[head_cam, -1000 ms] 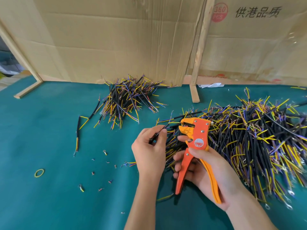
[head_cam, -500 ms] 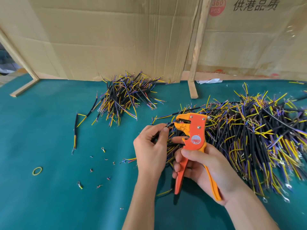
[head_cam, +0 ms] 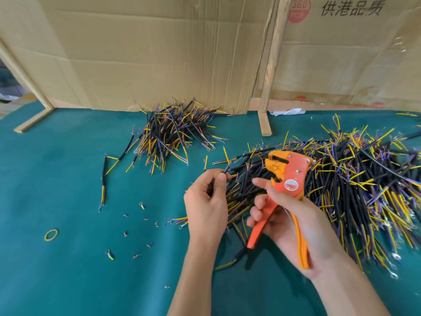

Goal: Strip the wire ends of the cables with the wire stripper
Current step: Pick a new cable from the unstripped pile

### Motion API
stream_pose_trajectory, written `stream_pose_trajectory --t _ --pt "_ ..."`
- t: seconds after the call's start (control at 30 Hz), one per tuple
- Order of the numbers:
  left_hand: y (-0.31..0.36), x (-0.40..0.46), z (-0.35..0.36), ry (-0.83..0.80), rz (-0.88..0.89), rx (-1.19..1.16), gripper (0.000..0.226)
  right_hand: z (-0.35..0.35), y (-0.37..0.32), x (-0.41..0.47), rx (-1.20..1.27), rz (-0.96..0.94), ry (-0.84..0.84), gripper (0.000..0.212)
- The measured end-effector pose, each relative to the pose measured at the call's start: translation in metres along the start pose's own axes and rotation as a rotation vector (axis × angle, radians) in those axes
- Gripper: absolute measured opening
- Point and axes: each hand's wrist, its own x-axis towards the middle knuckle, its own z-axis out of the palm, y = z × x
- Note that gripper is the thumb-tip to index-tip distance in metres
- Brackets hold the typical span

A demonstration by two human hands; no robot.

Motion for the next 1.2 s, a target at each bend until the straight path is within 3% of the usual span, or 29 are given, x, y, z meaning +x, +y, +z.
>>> stream_pose_trajectory --t 0.13,0.43,0.57,0.73,0.83,0.93,1.0,1.1,1.13,1.2 --pt "0.005 -0.004 0.002 -0.033 0.022 -0.032 0.024 -0.015 -0.002 0.002 -0.019 0.107 -0.086 0.061" --pt "0.005 -0.005 0.000 -0.074 0.030 -0.051 0.023 -0.014 -0.014 -0.008 -0.008 0.276 -0.358 0.061" --pt "0.004 -0.005 -0.001 -0.089 0.027 -0.027 0.022 -0.006 -0.014 -0.010 -0.048 0.293 -0.276 0.063" --pt "0.005 -0.005 0.001 -0.085 0.067 0.074 0.022 0.004 -0.003 -0.006 -0.029 0.139 -0.097 0.037" --pt "0.009 -0.002 0.005 -0.106 0.091 0.196 0.017 0.007 0.002 -0.001 0.081 0.021 0.023 0.050" --pt "0.017 0.005 0.001 -0.185 0.060 0.232 0.027 0.002 0.000 0.003 0.160 -0.041 0.029 0.050" --pt "0.017 0.013 -0.019 -0.082 0.024 0.299 0.020 0.000 -0.001 0.003 0.146 -0.033 0.021 0.048" --pt "0.003 0.041 -0.075 0.353 -0.176 0.455 0.015 0.000 0.003 0.001 0.173 0.038 0.002 0.051" --pt "-0.005 0.053 -0.097 0.433 -0.250 0.539 0.017 0.003 0.003 -0.001 0.178 0.061 -0.007 0.053" --pt "-0.022 0.076 -0.137 0.424 -0.381 0.739 0.025 0.009 0.003 -0.003 0.174 0.105 -0.034 0.055"
